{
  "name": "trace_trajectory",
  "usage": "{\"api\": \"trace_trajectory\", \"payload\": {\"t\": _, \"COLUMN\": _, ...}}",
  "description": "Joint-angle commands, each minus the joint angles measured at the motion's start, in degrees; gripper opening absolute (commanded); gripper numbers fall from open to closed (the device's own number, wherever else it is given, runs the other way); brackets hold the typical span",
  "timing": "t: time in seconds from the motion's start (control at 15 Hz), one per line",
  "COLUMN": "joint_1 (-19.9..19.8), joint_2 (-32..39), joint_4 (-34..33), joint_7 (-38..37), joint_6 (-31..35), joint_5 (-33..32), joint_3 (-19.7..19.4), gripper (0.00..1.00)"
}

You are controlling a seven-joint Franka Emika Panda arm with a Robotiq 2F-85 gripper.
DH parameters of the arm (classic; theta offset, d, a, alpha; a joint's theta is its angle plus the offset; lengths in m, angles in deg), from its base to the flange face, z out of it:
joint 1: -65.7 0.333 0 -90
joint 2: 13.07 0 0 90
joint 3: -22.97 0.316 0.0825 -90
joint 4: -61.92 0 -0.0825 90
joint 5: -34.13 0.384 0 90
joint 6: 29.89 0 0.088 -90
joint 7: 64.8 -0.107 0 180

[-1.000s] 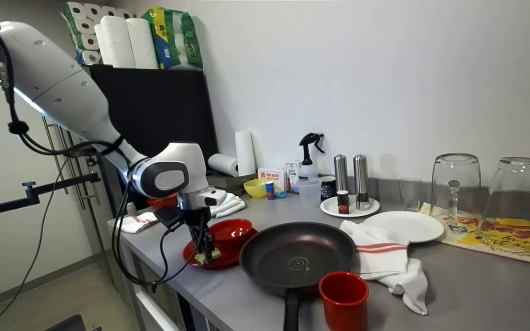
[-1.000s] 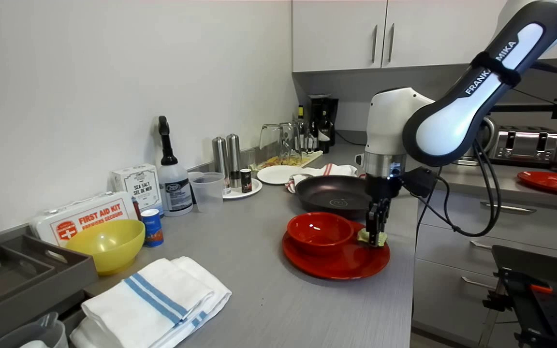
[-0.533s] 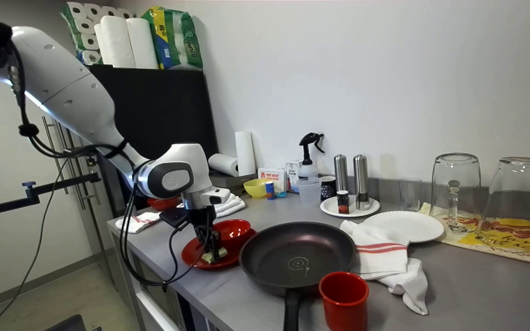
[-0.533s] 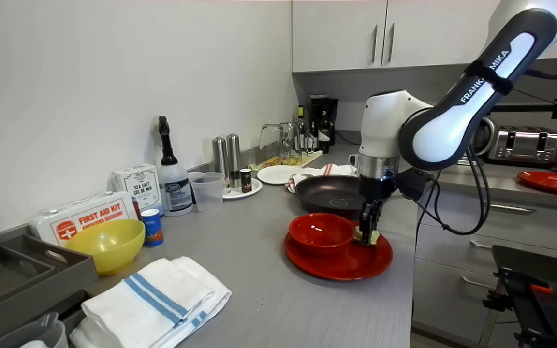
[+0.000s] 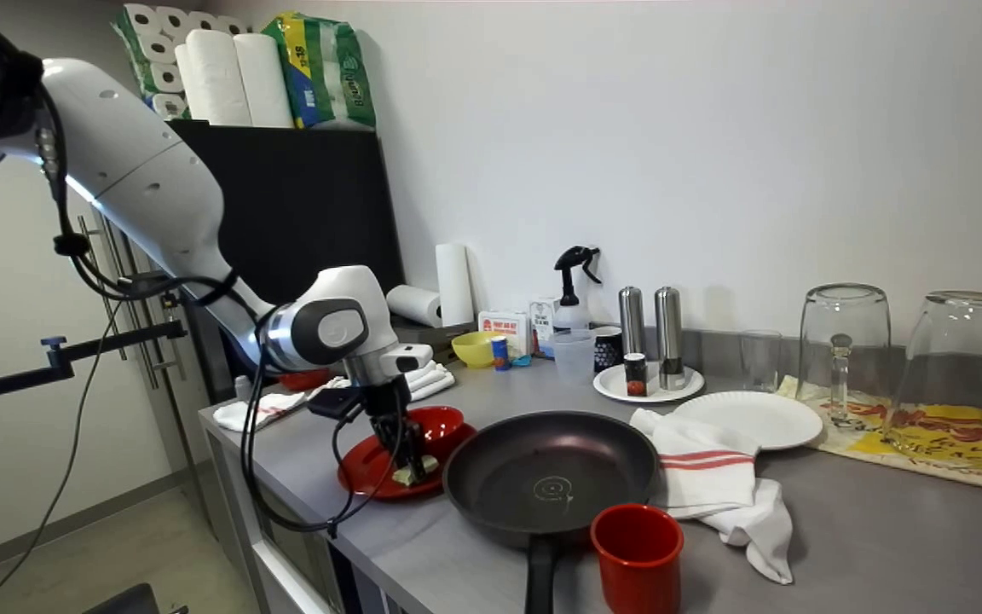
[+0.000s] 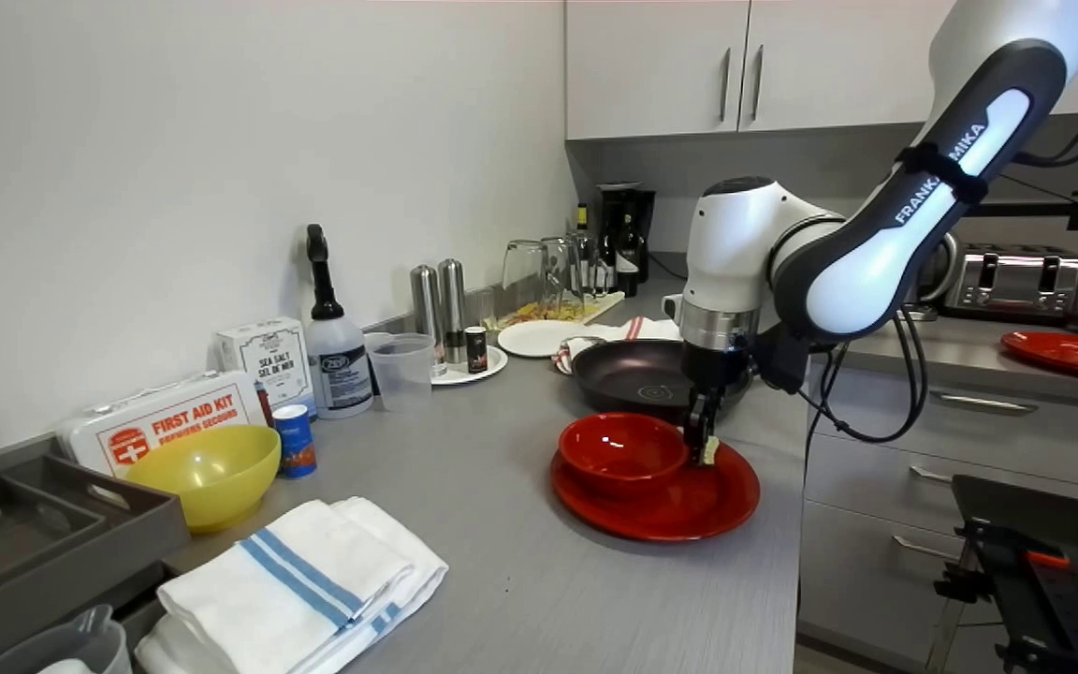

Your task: Clean the plate and the bowl with the sponge

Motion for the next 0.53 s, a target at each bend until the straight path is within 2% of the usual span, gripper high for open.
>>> {"api": "trace_trajectory", "payload": {"t": 0.0, "joint_1": 1.59, "joint_2": 1.82, "joint_4": -1.89, "joint_7": -3.18, "joint_6": -0.17, "joint_5": -1.32, "joint_3": -0.91, "gripper": 0.25}}
{"api": "trace_trajectory", "payload": {"t": 0.47, "joint_1": 0.91, "joint_2": 3.21, "joint_4": -4.53, "joint_7": -1.97, "joint_6": -6.07, "joint_5": 11.64, "joint_3": 3.31, "gripper": 0.25}}
